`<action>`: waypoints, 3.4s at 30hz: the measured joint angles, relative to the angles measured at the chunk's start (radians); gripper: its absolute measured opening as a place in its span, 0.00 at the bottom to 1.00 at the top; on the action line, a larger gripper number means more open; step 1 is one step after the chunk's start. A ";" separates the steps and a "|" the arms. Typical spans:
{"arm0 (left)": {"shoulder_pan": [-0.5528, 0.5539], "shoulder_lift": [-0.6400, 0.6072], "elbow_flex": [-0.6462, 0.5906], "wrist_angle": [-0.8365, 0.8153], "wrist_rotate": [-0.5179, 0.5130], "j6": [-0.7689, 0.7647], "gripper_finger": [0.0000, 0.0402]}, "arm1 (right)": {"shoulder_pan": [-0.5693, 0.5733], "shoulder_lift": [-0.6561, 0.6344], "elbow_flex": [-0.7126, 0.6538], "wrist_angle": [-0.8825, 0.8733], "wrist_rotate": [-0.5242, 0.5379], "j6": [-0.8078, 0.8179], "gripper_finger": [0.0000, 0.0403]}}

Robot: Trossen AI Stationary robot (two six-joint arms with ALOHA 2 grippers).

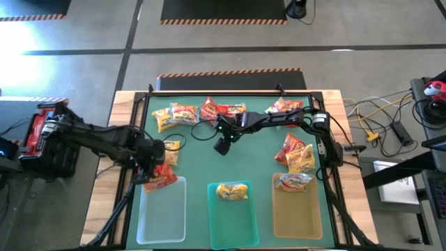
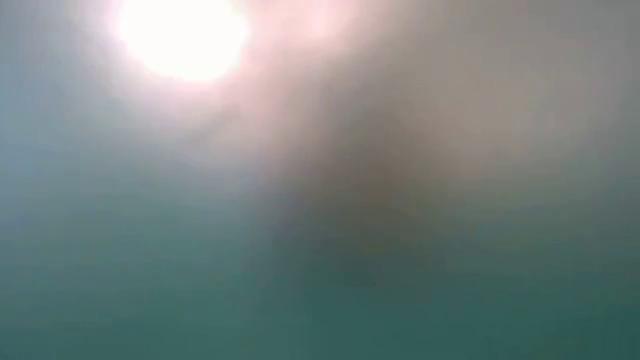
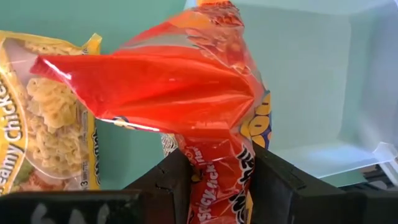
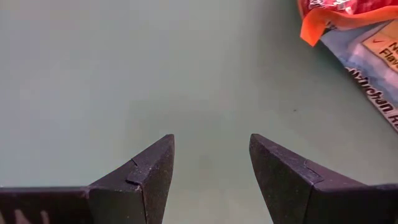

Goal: Sort Maruchan noodles
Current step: Put the orange noodle pack into the white bin

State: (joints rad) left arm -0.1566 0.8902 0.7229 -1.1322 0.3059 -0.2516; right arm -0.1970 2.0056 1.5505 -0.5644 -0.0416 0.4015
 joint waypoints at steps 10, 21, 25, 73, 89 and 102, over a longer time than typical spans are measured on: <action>-0.015 -0.002 0.015 -0.002 0.026 0.062 0.28 | 0.000 0.000 0.000 0.000 0.017 0.019 0.50; -0.015 0.012 -0.031 0.053 -0.002 0.022 0.29 | 0.000 0.009 0.000 0.001 0.018 0.045 0.50; -0.015 0.020 -0.028 0.052 -0.005 -0.004 0.33 | -0.002 0.009 0.000 0.001 0.017 0.045 0.50; -0.031 0.504 0.503 -0.439 -0.723 -0.225 0.45 | -0.008 0.009 0.000 -0.172 0.015 0.011 0.50; 0.181 0.544 0.544 -0.396 -0.850 -0.107 0.44 | -0.061 0.005 0.000 -0.223 0.016 -0.006 0.50; 0.444 0.612 0.548 -0.012 -0.741 0.093 0.40 | -0.095 0.005 0.000 -0.183 -0.082 -0.063 0.50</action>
State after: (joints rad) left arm 0.2876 1.5020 1.2709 -1.1442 -0.4349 -0.1583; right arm -0.2925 2.0102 1.5505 -0.7476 -0.1240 0.3384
